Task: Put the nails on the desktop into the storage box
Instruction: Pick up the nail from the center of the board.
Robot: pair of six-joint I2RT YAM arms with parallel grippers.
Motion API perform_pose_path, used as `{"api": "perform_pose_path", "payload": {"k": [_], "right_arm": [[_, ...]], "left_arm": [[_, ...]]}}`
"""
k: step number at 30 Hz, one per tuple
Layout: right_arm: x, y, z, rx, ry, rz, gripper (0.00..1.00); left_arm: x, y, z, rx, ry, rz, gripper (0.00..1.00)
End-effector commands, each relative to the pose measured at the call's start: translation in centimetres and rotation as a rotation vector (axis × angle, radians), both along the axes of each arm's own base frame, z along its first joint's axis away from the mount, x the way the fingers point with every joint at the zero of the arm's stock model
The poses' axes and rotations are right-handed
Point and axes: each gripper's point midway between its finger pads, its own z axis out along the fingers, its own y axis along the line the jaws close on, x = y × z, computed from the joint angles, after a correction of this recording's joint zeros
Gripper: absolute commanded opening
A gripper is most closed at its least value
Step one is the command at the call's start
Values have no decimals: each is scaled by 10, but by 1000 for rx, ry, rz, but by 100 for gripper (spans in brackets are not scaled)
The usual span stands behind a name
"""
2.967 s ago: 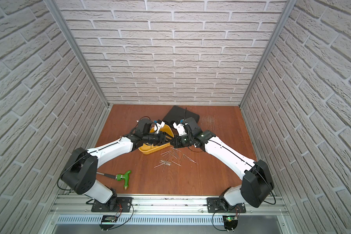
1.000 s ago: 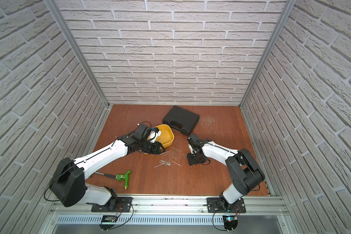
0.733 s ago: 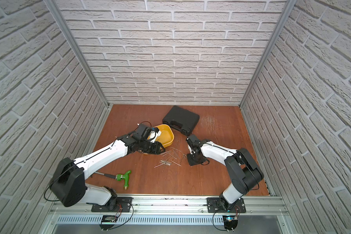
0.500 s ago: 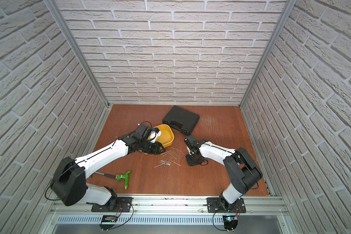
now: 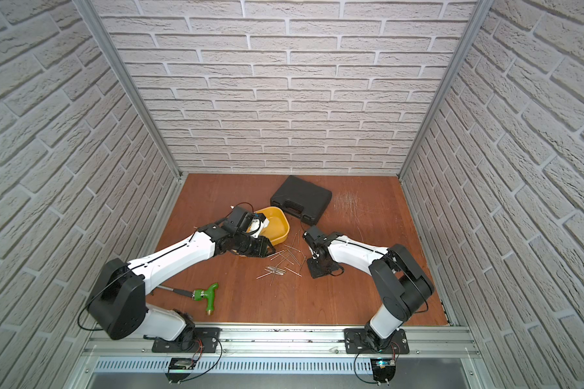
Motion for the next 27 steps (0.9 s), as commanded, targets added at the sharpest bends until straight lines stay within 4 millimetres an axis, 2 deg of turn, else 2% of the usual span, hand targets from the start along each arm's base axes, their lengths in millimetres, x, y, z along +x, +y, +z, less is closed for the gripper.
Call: {"api": "perform_pose_path", "payload": {"k": [1, 9, 14, 19, 22, 27], "right_arm": [[-19, -3, 8, -13, 59, 26, 4], [-3, 22, 52, 130, -16, 47, 2], [8, 44, 77, 300, -76, 50, 2], [18, 72, 113, 503, -164, 67, 2], [23, 81, 128, 572, -206, 68, 2], [28, 93, 143, 645, -226, 72, 2]], "left_arm": [[3, -5, 7, -21, -19, -9, 44], [16, -13, 21, -139, -37, 43, 44], [32, -19, 41, -304, -64, 95, 44], [49, -21, 61, -513, -93, 165, 44], [50, -26, 69, -582, -93, 152, 44], [45, -35, 69, -601, -78, 114, 44]]}}
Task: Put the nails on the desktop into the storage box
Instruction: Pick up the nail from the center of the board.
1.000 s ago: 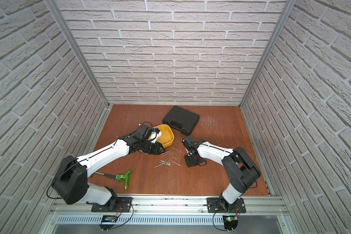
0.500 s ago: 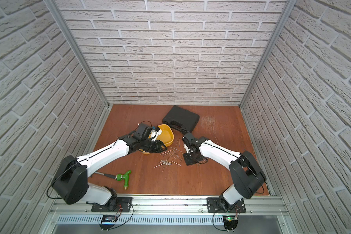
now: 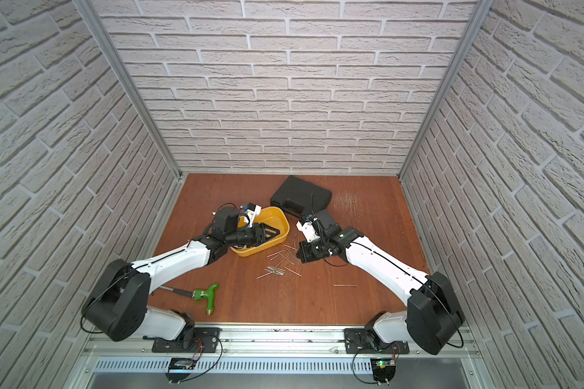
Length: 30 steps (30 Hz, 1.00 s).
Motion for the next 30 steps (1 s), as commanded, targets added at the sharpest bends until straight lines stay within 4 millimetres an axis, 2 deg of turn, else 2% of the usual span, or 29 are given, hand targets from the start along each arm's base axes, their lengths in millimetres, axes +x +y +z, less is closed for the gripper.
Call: {"api": "perform_pose_path", "payload": {"k": [1, 6, 13, 22, 26, 30], "right_arm": [[7, 17, 22, 111, -37, 12, 2], [10, 25, 35, 150, -51, 19, 2], [11, 32, 50, 177, -74, 33, 2], [9, 44, 53, 195, -70, 54, 2], [10, 41, 52, 172, -76, 47, 2], [14, 32, 45, 115, -74, 16, 2]], "left_arm": [[0, -13, 21, -86, -56, -45, 44], [-3, -20, 24, -92, -55, -75, 45], [-5, -28, 16, -72, -33, -98, 44], [-8, -42, 23, -82, -46, -140, 44], [-8, -40, 19, -72, -38, -131, 44], [-1, -20, 7, -2, -15, -42, 44]]}}
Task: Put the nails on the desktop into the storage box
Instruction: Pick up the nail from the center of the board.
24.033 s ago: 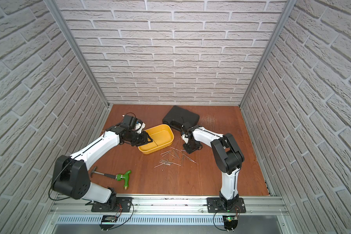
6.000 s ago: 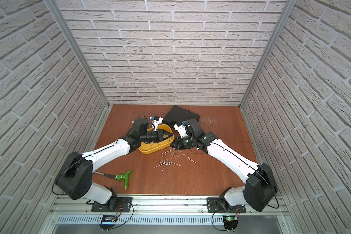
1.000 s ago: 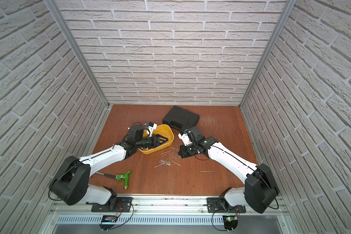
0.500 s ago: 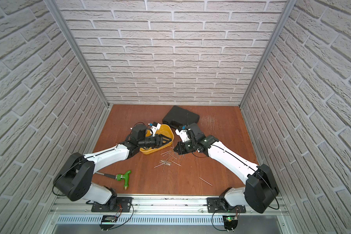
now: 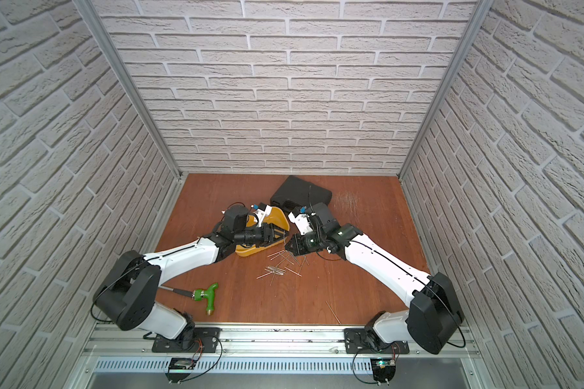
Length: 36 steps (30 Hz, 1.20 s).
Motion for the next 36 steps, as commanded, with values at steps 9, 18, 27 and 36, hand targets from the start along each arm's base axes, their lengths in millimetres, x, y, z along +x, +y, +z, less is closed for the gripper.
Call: {"api": "perform_pose_path", "payload": {"k": [9, 18, 27, 36], "right_arm": [[16, -8, -6, -64, 6, -85, 2], [16, 4, 8, -23, -16, -52, 2], [11, 15, 16, 12, -27, -14, 2], [8, 25, 21, 16, -40, 18, 2]], "left_arm": [[1, 18, 31, -40, -91, 21, 47], [-8, 7, 28, -31, -83, -46, 48], [-10, -5, 32, -38, -91, -78, 47], [-9, -7, 23, -10, -71, -70, 31]]}}
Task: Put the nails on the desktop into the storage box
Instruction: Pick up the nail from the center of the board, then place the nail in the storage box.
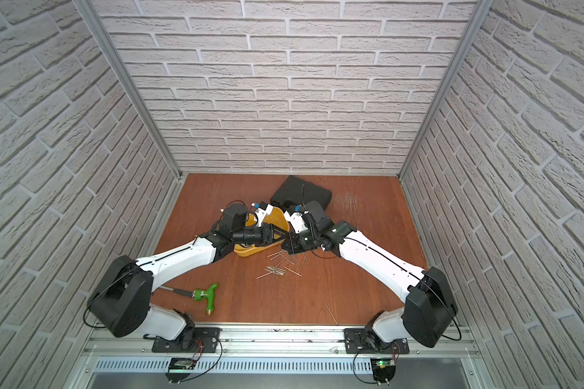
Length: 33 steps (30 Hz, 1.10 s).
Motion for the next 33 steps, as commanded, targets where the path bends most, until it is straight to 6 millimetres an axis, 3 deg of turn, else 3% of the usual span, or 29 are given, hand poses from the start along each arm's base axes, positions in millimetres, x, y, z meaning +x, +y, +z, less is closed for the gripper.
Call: {"api": "perform_pose_path", "payload": {"k": [1, 6, 8, 13, 16, 20, 25, 28, 33], "right_arm": [[4, 8, 14, 30, -43, 18, 2], [6, 7, 11, 16, -43, 5, 8], [8, 5, 10, 7, -47, -1, 20], [10, -4, 11, -37, -74, -17, 55], [9, -13, 14, -80, -100, -23, 77], [6, -35, 11, -195, -132, -29, 80], [-7, -63, -8, -331, -135, -10, 81], [-16, -77, -23, -396, -109, -1, 80], [-36, -105, -46, -525, -29, -7, 76]], "left_arm": [[4, -3, 4, -2, -28, -5, 28], [4, -2, 4, 5, -24, -5, 7], [4, -1, 4, 9, -23, -4, 0], [7, 5, 0, 42, -13, 7, 0], [12, 19, -13, 129, 15, 42, 0], [30, 60, -35, 282, 73, 155, 0], [62, 107, -53, 422, 116, 260, 0], [80, 116, -64, 452, 134, 270, 0], [98, 114, -85, 505, 154, 248, 0]]}}
